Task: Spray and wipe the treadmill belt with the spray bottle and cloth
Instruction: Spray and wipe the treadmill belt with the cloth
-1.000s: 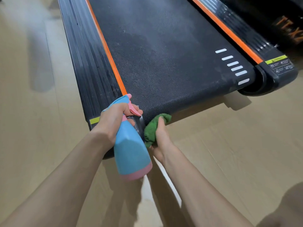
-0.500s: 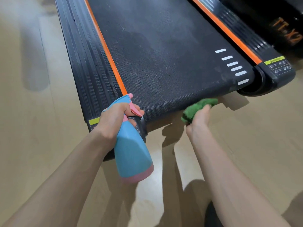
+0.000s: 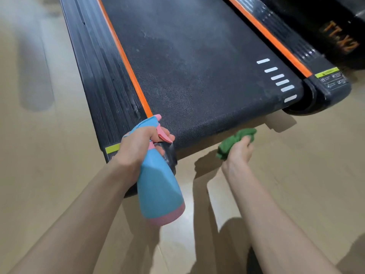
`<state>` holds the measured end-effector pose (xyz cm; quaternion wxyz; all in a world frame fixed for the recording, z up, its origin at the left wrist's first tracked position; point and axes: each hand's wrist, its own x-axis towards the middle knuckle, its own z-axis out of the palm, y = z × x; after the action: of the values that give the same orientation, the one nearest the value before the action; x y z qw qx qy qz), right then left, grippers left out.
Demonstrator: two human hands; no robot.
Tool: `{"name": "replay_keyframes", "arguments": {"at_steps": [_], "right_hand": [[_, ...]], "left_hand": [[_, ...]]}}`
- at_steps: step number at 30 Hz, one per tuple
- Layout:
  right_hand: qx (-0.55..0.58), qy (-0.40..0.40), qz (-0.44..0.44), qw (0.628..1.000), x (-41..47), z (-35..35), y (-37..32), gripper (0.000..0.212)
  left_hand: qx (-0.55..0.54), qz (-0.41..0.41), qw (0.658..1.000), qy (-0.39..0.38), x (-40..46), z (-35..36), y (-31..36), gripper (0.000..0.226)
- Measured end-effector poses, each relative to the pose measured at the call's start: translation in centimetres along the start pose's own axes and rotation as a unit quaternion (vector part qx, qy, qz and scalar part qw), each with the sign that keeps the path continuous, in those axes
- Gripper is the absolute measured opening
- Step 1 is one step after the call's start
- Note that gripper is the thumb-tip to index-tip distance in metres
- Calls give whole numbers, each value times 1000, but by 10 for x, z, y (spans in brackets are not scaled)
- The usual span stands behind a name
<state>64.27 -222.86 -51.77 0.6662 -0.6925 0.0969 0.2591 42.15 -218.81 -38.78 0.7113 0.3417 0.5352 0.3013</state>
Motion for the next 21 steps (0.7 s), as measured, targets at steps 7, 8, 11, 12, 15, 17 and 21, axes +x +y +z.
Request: {"name": "replay_keyframes", "arguments": {"at_steps": [7,8,11,12,15,17,21], "right_hand": [[-184,-100,-80,975,-71,26,16,33],[-203,-137,-74,967,-85,23,25,30],[-210,-170,-38,962,-105,22,34,36],[-211,-149,-31,965,-102,25,33,41],[-205,-63,-35,976,-83,32,21,48],[-172,-27,-23,984,-75,38,14,50],[-132,21,-15,991,-60,44,7,52]], "left_hand": [[-7,-4,1000,6,6,0,-3,53],[4,-5,1000,8,6,0,-3,53],[14,0,1000,1,3,-1,-2,54],[16,0,1000,1,1,-2,-2,56],[19,6,1000,-11,-5,-2,-1,58],[19,9,1000,-16,-7,-5,-4,58],[73,-14,997,-10,-12,-9,-5,55]]}}
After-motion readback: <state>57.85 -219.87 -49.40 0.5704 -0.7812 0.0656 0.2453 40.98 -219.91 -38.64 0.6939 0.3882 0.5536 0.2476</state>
